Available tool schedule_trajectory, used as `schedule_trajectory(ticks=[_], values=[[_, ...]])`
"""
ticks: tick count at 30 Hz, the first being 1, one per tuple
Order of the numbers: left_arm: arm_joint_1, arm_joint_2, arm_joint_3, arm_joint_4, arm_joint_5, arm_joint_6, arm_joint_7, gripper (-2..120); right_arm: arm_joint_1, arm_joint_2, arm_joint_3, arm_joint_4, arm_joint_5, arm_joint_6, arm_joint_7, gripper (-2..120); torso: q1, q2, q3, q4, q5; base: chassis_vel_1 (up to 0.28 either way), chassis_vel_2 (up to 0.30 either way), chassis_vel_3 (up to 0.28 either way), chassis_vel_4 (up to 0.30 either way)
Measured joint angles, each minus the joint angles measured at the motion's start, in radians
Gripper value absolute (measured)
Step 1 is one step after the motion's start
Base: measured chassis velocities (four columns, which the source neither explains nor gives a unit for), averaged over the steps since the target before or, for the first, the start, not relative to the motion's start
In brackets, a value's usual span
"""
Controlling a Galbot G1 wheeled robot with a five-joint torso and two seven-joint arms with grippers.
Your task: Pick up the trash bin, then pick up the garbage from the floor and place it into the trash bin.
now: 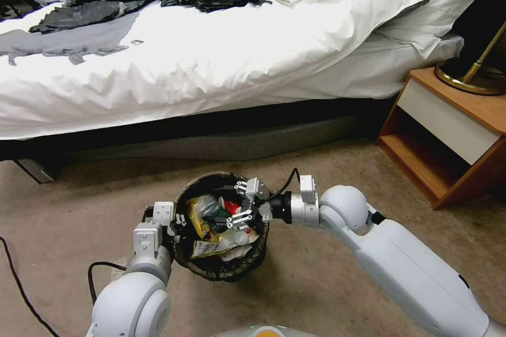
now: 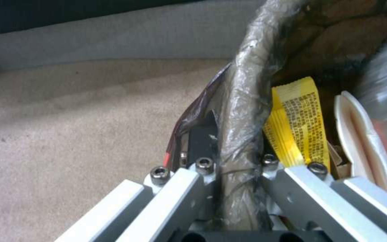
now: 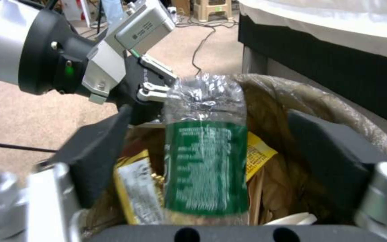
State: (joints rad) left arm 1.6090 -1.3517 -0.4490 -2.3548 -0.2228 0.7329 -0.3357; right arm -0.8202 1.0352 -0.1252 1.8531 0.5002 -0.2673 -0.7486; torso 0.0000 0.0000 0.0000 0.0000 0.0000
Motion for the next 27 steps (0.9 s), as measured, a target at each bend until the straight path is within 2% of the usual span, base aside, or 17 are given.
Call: schedule_trajectory(ticks=[1,3,6,9,18,27], values=[[0.0,0.0,0.0,0.0,0.0,0.0,0.0,0,0.0,0.0,0.0,0.0,0.0,0.0,0.0,88,0.0,0.0,0.0,0.0,0.0,0.0,0.0,0.0,0.0],[-0.001,0.0,0.0,0.003,0.0,-0.001,0.0,0,-0.005,-0.001,0.001,0.0,0.006,0.0,0.006,97,0.0,0.0,0.0,0.0,0.0,0.0,0.0,0.0,0.0],[-0.002,-0.001,0.0,0.005,0.0,-0.002,0.0,0,-0.011,-0.003,0.001,0.002,0.022,-0.011,0.007,100,0.0,0.0,0.0,0.0,0.0,0.0,0.0,0.0,0.0],[-0.003,-0.001,0.0,0.006,0.0,-0.002,0.001,0,-0.02,-0.006,-0.003,0.01,0.07,-0.032,0.023,100,0.0,0.0,0.0,-0.0001,-0.0001,0.0,0.0,0.0,0.0],[-0.003,0.0,-0.002,0.007,-0.001,-0.003,0.001,0,-0.02,0.0,-0.009,0.01,0.061,-0.011,0.02,100,0.0,0.0,0.0,0.0,-0.0001,0.0,0.0,0.0,0.0],[-0.002,0.002,-0.001,0.006,-0.001,-0.003,0.002,0,-0.008,-0.007,0.089,0.124,0.136,-0.025,0.094,100,0.0,0.0,0.0,0.0001,0.0,0.0,0.0,0.0,0.0]])
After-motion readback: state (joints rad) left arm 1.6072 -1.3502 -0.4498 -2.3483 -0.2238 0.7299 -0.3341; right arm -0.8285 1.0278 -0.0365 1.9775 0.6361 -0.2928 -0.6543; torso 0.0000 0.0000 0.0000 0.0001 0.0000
